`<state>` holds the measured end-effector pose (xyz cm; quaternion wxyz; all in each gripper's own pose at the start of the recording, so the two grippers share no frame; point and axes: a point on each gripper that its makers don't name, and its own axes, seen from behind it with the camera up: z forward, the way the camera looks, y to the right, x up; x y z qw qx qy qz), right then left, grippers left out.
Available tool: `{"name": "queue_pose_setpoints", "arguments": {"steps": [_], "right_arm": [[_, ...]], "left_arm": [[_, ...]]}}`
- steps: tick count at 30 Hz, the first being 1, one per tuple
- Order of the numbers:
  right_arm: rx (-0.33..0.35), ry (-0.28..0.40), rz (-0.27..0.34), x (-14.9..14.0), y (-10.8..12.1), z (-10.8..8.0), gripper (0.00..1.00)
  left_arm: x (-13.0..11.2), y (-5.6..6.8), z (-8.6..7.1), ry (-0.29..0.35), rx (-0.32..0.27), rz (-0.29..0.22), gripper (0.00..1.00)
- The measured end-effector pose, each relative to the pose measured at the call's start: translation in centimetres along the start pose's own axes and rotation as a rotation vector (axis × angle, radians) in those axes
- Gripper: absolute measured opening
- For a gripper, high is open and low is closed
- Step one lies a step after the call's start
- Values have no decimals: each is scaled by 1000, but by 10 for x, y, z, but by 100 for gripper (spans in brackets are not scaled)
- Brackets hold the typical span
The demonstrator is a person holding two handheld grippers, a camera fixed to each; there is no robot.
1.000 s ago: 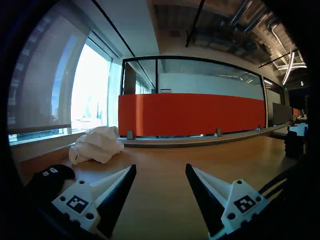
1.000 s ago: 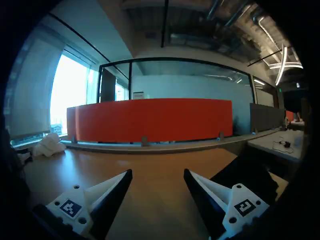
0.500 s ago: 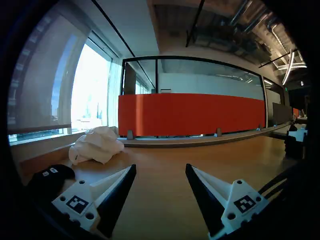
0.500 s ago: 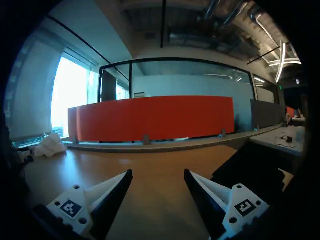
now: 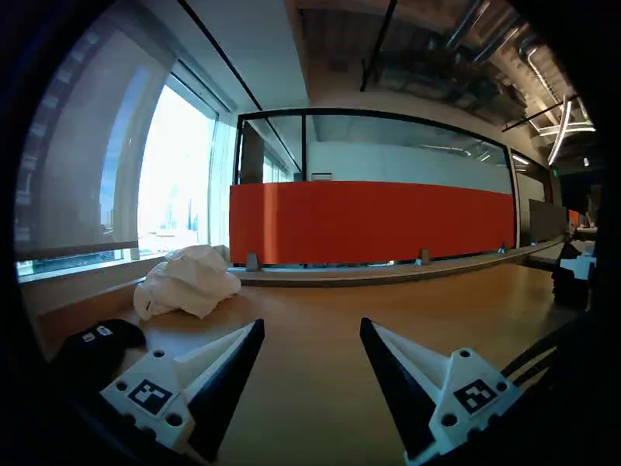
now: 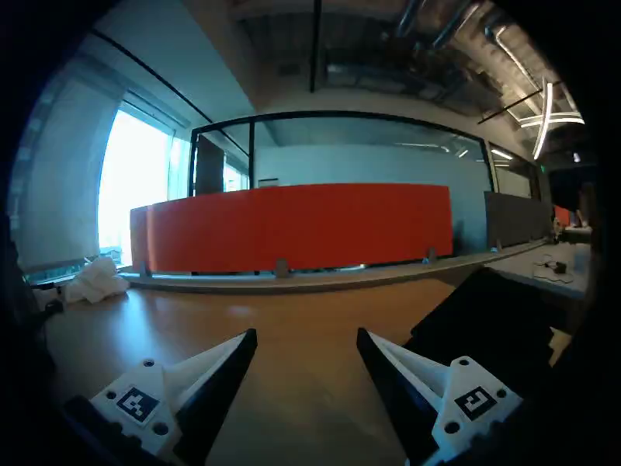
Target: Fold towel
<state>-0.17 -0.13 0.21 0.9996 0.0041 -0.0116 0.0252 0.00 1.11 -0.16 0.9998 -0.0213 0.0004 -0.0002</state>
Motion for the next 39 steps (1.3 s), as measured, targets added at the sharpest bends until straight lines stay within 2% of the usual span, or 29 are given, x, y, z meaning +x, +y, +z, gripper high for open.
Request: {"name": "queue_pose_setpoints", "arguments": {"steps": [9, 15, 39], "right_arm": [[0, 21, -18, 5, -2, -3, 100], [7, 23, -56, 2, -10, -3, 100], [-10, 23, -50, 3, -6, -3, 100]], "left_arm": [[0, 0, -1, 0, 0, 0, 91], [1, 0, -1, 0, 0, 0, 91], [0, -1, -1, 0, 1, -1, 91]]}}
